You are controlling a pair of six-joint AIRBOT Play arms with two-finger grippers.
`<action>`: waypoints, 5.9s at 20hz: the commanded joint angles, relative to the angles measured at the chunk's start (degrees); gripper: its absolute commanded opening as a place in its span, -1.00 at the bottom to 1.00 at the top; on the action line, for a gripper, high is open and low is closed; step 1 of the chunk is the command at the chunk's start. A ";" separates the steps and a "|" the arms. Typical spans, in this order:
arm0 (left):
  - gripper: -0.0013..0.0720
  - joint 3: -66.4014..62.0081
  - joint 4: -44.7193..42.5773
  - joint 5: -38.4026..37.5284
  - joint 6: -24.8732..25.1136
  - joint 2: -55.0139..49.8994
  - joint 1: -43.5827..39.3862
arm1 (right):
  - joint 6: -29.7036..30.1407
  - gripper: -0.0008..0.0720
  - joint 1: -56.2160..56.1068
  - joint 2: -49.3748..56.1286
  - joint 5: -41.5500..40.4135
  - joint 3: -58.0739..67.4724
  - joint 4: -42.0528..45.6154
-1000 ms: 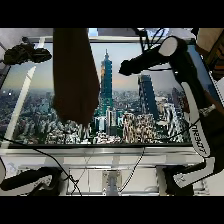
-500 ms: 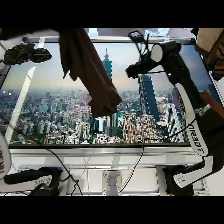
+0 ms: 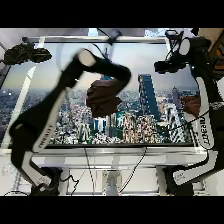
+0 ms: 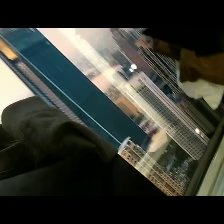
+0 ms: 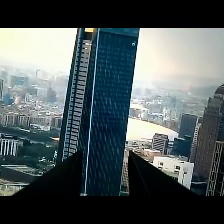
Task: Fold the shirts.
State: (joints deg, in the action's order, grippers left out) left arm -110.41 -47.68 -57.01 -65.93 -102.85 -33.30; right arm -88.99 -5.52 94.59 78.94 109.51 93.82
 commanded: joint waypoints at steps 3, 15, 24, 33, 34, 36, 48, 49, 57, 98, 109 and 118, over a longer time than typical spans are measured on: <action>-0.06 0.00 4.31 2.38 8.15 -6.45 -10.71 | -0.13 -0.02 3.54 0.02 1.05 0.02 0.13; 0.43 -8.20 -10.78 -6.45 1.46 -0.28 13.57 | 8.20 0.37 2.99 0.02 12.74 -2.16 -22.84; 0.43 -4.81 -11.10 -20.87 -5.03 0.11 26.60 | 11.96 0.38 -4.00 0.02 -0.33 -27.91 -13.33; 0.43 -4.81 -11.32 -20.68 -4.79 0.04 26.88 | 12.31 0.37 8.76 -1.09 -1.49 -32.06 -22.27; 0.43 -4.81 -11.78 -21.22 -4.79 0.04 26.91 | 12.33 0.37 10.05 -1.09 -0.79 -32.06 -22.12; 0.43 -4.66 -13.62 -22.80 -4.83 0.07 26.88 | 12.72 0.37 11.91 -1.09 1.03 -32.44 -24.52; 0.43 -3.02 -18.82 -29.81 -11.54 -0.07 27.78 | 19.71 0.33 10.93 -1.03 -13.29 -50.16 -40.44; 0.43 -1.75 -18.67 -30.53 -12.33 -0.07 28.04 | 19.98 0.31 10.64 -1.03 -14.45 -50.80 -40.94; 0.41 14.12 -2.45 -35.28 -16.02 -0.04 28.44 | 22.16 -0.88 7.41 -1.03 -21.94 -51.82 -41.53; -0.93 35.82 -0.92 -17.66 -15.23 -1.95 21.51 | 23.10 -0.90 6.25 -1.03 -29.03 -51.76 -46.99; -0.93 21.40 14.14 -28.22 -4.94 18.38 38.84 | 38.27 -0.90 9.75 -17.31 -48.24 -51.76 -71.23; -0.93 8.87 14.29 -24.30 -4.57 30.75 60.76 | 38.01 -0.91 15.19 -44.81 -62.77 -51.74 -69.18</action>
State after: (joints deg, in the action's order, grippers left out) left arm -98.02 -33.47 -82.76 -70.89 -74.41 22.70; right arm -51.09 8.73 57.49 20.88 57.71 23.03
